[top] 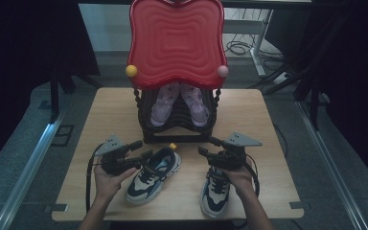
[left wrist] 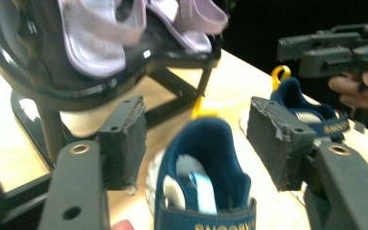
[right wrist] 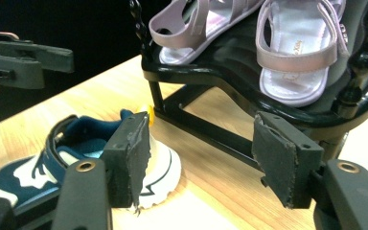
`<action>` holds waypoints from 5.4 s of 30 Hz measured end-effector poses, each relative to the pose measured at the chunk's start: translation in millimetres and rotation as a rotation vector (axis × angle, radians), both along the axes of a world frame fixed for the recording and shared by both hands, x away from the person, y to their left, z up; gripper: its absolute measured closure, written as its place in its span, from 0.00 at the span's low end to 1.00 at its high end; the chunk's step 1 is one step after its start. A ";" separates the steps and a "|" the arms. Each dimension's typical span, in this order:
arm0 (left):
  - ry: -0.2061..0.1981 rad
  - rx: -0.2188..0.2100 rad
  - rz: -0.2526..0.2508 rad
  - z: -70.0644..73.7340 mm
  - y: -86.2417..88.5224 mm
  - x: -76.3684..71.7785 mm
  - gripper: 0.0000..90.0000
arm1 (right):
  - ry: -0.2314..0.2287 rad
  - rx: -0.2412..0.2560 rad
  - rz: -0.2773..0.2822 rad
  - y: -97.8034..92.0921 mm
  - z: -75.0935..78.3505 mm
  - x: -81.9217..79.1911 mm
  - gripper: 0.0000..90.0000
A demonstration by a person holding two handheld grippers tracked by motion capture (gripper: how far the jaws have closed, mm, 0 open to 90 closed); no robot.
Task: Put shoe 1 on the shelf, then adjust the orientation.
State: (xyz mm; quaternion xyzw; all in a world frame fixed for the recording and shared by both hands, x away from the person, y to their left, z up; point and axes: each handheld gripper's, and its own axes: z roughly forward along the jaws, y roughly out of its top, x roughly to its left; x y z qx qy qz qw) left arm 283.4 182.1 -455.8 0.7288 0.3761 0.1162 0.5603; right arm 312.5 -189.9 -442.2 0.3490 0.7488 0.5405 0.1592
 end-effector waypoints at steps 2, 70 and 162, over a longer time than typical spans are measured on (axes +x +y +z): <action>0.014 0.005 -0.007 -1.3 1.5 -2.0 0.45 | 0.003 0.009 0.006 -0.7 -0.7 -0.1 0.44; 0.308 0.365 -0.252 -59.1 -39.3 -51.5 1.00 | 0.010 0.005 0.047 15.6 -8.4 -22.5 0.49; 0.236 0.204 0.219 -30.9 81.4 -28.1 0.40 | 0.115 -0.016 0.068 89.8 -11.2 13.1 1.00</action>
